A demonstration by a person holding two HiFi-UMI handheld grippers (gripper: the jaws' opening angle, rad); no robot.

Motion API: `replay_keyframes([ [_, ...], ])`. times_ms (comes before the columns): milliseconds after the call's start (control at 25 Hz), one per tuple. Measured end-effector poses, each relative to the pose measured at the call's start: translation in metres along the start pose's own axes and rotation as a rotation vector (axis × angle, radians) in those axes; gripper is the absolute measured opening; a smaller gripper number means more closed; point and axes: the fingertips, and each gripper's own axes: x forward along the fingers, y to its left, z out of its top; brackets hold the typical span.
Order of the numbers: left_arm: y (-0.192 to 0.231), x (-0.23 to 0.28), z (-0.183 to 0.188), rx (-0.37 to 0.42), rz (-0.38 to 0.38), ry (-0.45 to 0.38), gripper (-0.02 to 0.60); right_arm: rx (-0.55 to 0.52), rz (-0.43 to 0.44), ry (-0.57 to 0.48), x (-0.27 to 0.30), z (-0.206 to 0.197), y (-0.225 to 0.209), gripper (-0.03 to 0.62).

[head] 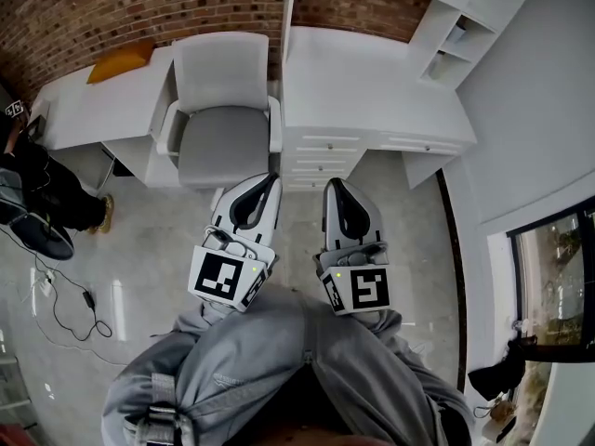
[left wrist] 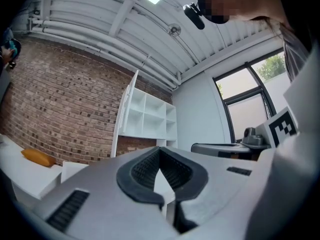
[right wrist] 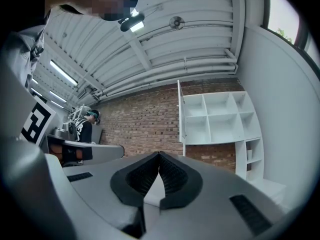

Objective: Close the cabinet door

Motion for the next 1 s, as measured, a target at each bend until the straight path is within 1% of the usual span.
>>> replay_keyframes([
  [280, 0.014, 0.011, -0.006, -0.018, -0.021, 0.007, 0.005, 0.001, -0.017, 0.019, 0.017, -0.007, -0.002, 0.026],
  [680, 0.029, 0.006, -0.011, -0.035, -0.021, 0.024, 0.005, 0.000, -0.010, 0.044, 0.023, -0.012, 0.013, 0.026],
  [1000, 0.025, 0.021, -0.020, -0.036, -0.039, 0.041, 0.005, 0.004, -0.033, 0.043, 0.026, -0.018, -0.002, 0.026],
])
